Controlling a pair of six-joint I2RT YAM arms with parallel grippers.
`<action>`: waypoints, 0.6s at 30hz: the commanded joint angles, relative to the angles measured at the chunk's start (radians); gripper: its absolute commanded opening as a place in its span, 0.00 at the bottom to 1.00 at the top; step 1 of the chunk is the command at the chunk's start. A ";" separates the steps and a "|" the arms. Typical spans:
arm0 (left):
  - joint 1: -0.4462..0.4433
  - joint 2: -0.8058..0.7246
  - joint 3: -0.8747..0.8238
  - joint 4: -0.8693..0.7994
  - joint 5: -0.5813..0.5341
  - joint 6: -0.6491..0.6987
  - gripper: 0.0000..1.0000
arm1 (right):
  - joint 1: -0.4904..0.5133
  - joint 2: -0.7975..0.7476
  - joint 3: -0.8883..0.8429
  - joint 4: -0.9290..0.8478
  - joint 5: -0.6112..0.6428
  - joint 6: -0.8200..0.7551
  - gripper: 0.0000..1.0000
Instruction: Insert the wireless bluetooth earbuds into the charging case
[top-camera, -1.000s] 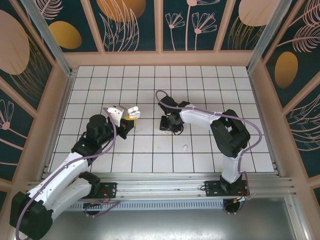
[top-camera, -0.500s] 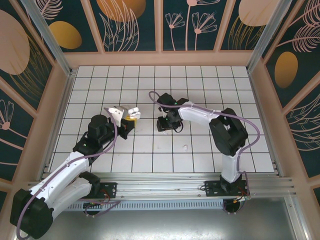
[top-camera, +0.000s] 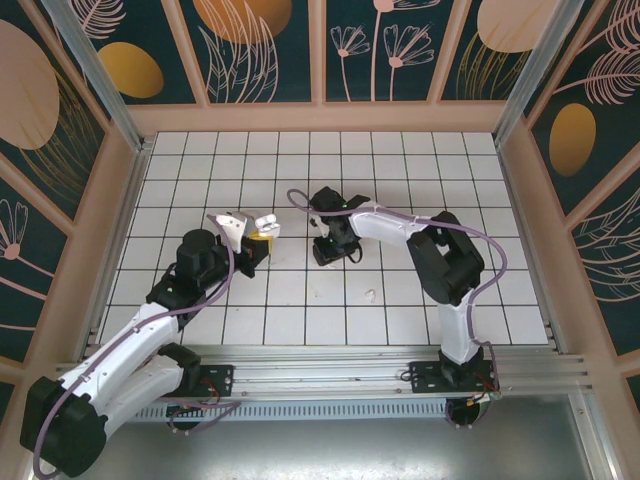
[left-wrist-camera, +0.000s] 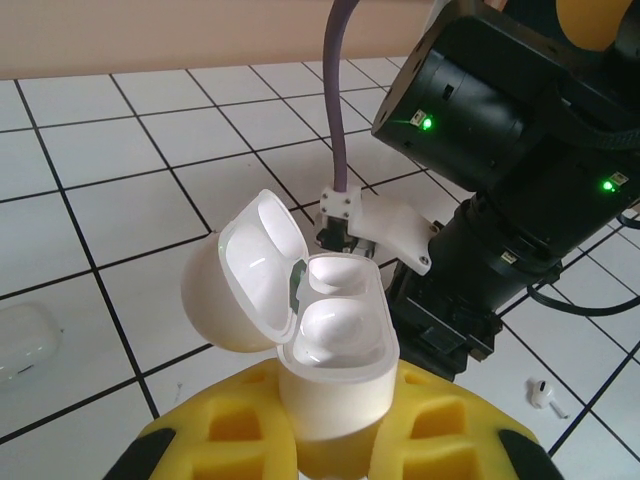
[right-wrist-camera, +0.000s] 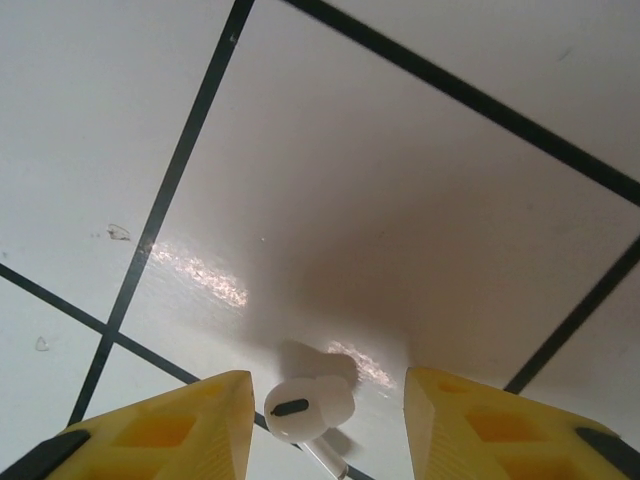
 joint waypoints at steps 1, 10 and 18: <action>0.003 0.000 -0.007 0.035 -0.002 -0.005 0.00 | 0.016 0.033 0.037 -0.040 -0.027 -0.031 0.43; 0.003 -0.006 -0.007 0.023 -0.006 -0.002 0.00 | 0.019 0.060 0.050 -0.058 -0.037 -0.026 0.36; 0.003 -0.012 -0.009 0.015 -0.010 0.003 0.00 | 0.019 0.054 0.045 -0.094 -0.034 -0.008 0.34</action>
